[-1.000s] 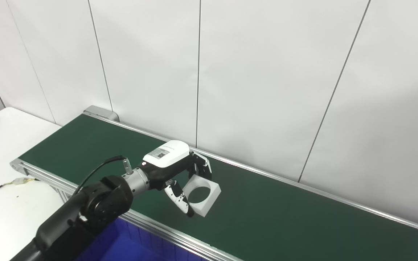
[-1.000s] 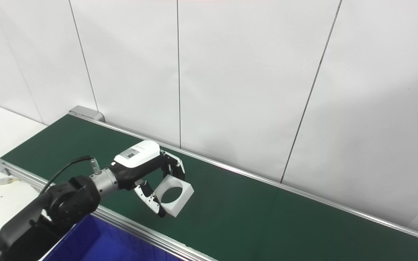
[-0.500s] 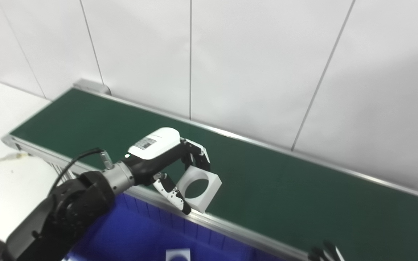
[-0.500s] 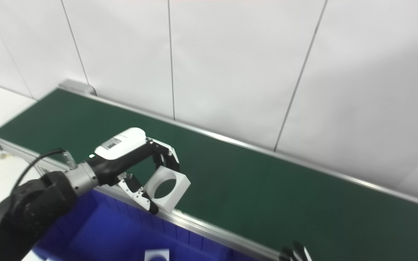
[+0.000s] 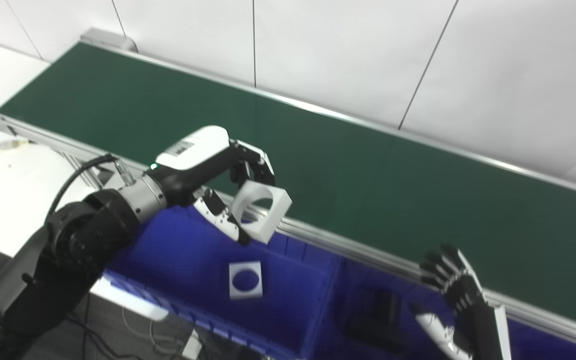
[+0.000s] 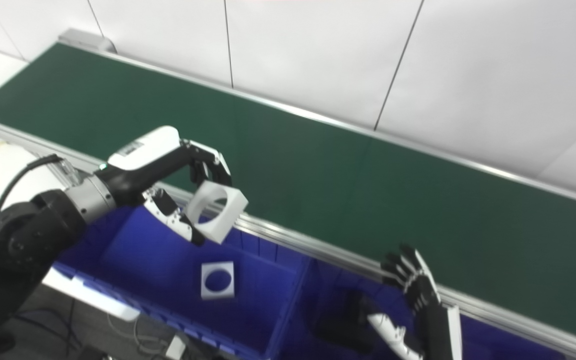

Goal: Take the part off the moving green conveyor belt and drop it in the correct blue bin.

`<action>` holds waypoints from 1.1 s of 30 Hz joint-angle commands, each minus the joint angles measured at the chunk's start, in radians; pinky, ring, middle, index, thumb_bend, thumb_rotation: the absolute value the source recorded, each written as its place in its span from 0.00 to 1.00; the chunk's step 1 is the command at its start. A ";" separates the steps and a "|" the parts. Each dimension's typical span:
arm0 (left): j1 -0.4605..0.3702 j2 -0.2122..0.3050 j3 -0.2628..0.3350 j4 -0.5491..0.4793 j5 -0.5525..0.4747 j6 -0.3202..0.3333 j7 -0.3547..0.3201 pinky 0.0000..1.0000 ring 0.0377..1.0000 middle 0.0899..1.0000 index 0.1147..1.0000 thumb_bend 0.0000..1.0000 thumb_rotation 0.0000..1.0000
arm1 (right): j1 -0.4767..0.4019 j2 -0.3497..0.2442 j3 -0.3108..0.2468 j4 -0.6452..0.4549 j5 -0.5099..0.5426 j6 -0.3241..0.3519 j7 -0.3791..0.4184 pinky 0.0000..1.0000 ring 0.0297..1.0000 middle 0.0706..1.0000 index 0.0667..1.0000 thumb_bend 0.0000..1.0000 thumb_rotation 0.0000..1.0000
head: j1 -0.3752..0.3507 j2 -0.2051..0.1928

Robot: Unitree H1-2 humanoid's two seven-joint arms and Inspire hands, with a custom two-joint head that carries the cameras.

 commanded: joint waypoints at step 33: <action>0.023 -0.088 -0.185 0.459 0.239 -0.100 0.150 0.39 0.37 0.43 0.46 0.50 0.00 | -0.006 0.002 -0.014 -0.064 0.019 0.040 0.015 0.69 0.76 0.79 0.87 0.68 0.46 | 0.004 0.013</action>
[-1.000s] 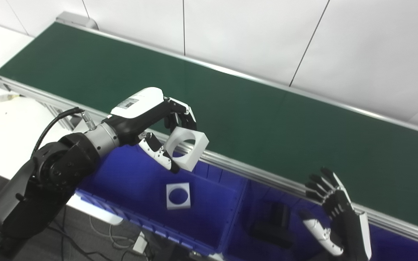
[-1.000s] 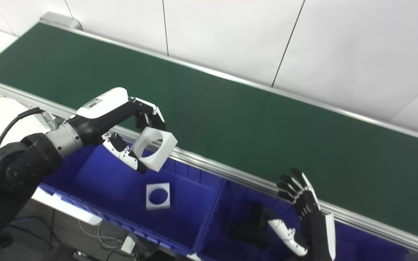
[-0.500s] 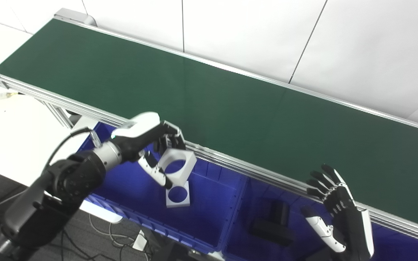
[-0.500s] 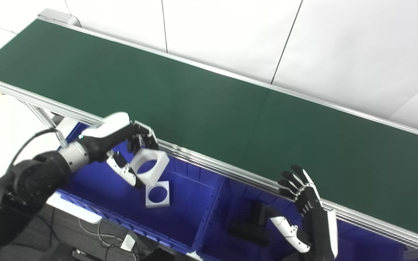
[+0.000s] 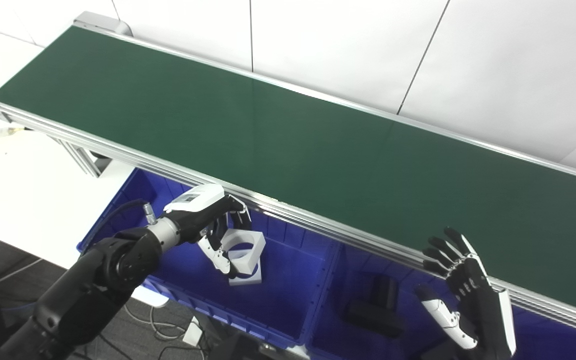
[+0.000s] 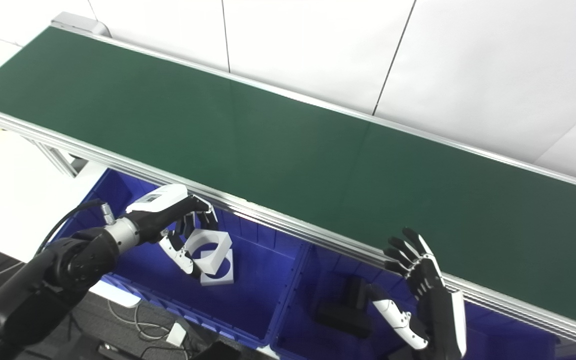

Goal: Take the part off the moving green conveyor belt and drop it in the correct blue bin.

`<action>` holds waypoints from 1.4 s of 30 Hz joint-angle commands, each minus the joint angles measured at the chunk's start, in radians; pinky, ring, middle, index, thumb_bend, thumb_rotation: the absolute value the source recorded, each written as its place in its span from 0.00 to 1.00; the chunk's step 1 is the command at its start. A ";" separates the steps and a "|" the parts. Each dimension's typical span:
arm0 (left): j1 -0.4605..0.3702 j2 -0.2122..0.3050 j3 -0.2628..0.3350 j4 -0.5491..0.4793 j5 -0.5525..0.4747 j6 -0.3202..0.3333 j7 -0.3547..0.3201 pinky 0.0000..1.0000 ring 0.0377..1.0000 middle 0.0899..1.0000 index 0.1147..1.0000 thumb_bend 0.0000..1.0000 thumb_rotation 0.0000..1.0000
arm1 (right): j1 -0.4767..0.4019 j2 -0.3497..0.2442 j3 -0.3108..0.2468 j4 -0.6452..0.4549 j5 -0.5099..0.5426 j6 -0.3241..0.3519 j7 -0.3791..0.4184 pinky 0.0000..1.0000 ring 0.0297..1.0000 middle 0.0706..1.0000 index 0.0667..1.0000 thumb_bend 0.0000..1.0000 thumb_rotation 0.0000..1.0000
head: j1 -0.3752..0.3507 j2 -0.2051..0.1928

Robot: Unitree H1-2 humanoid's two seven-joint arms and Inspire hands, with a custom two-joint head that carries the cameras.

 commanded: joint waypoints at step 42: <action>-0.010 0.059 -0.025 -0.166 0.229 0.105 -0.125 0.74 0.87 0.96 0.97 0.90 0.00 | -0.004 0.015 0.007 -0.028 0.010 -0.014 0.002 0.71 0.77 0.79 0.87 0.70 0.44 | -0.050 -0.016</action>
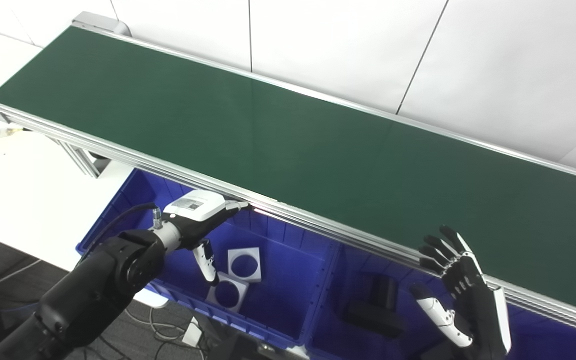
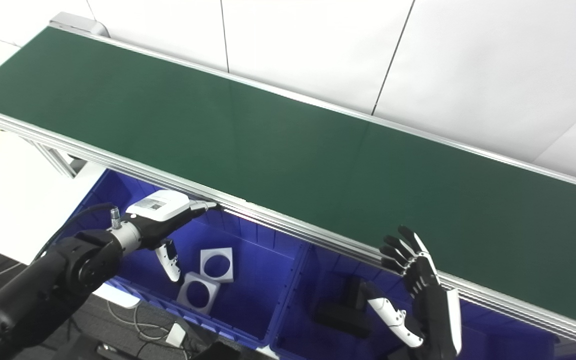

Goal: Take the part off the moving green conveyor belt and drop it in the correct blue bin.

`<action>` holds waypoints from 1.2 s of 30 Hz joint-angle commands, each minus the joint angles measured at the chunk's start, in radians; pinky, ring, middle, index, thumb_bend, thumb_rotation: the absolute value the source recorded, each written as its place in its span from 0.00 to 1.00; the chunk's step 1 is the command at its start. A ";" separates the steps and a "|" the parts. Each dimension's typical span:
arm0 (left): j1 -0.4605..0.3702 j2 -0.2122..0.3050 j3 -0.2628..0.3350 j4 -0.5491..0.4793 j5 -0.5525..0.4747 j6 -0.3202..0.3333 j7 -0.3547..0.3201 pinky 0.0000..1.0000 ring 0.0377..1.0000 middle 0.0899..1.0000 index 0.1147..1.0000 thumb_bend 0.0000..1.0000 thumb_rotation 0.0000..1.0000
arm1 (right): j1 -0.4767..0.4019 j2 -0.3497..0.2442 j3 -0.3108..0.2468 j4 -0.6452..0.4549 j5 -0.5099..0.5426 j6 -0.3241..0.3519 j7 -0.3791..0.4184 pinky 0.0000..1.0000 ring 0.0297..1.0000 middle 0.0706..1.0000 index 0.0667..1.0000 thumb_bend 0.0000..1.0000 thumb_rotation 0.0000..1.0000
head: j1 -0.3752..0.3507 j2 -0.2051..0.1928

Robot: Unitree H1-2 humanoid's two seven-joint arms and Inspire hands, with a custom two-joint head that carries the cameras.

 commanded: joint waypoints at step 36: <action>0.007 -0.275 0.156 -0.092 -1.087 -0.102 0.001 0.79 0.78 0.78 0.78 1.00 0.30 | 0.010 0.046 0.043 0.038 -0.080 -0.072 -0.040 0.69 0.75 0.78 0.86 0.69 0.52 | -0.398 -0.069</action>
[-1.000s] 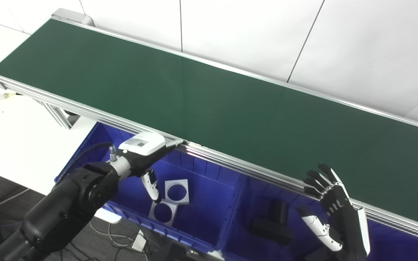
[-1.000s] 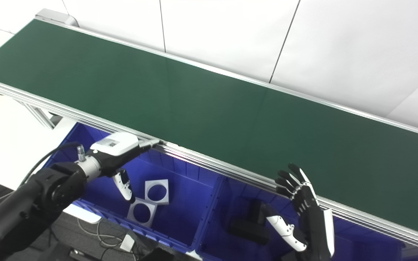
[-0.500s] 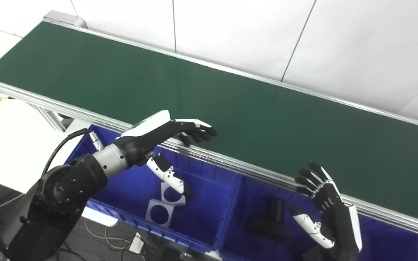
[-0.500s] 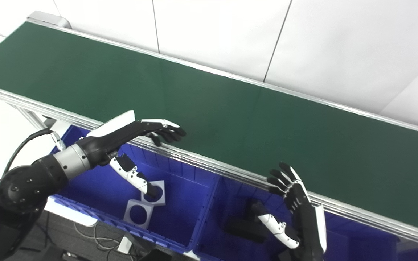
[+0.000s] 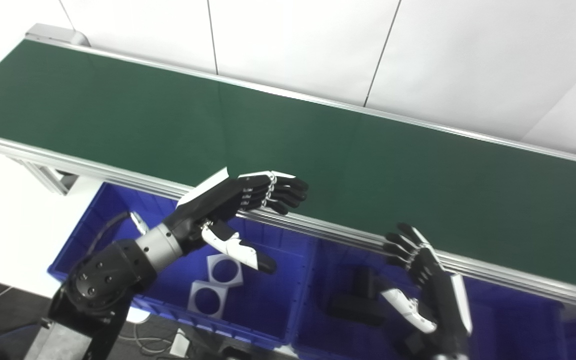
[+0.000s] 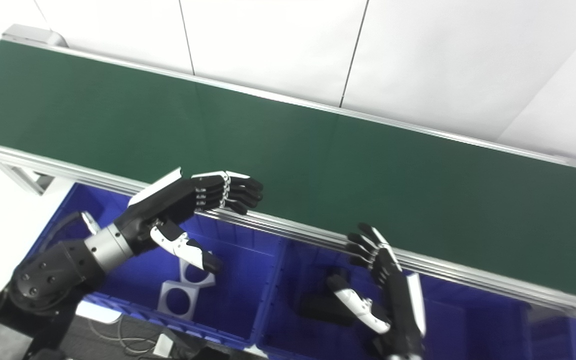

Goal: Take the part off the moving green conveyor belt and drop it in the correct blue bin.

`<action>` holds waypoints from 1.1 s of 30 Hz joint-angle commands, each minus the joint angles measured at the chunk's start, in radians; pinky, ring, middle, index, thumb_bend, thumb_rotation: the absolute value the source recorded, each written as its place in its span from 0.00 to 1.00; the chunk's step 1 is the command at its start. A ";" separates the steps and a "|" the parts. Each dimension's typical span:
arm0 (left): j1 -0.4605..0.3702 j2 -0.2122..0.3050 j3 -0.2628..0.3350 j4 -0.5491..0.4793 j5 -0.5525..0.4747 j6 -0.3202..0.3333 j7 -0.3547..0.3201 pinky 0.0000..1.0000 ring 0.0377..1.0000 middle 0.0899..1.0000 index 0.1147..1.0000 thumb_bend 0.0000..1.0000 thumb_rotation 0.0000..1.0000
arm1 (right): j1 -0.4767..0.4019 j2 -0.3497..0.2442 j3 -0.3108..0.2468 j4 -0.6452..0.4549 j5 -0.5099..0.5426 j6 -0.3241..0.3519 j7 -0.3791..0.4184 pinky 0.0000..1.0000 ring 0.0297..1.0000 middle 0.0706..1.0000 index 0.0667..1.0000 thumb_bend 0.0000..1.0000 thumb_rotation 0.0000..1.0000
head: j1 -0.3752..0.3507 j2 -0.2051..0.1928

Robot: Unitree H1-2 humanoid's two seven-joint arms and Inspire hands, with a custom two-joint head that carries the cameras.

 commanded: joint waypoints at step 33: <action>-0.017 -0.159 -0.001 0.566 -0.076 -0.592 0.036 0.78 0.79 0.79 0.78 0.93 0.30 | -0.010 0.040 0.039 0.122 -0.043 -0.141 -0.064 0.71 0.77 0.79 0.86 0.71 0.52 | -0.110 -0.136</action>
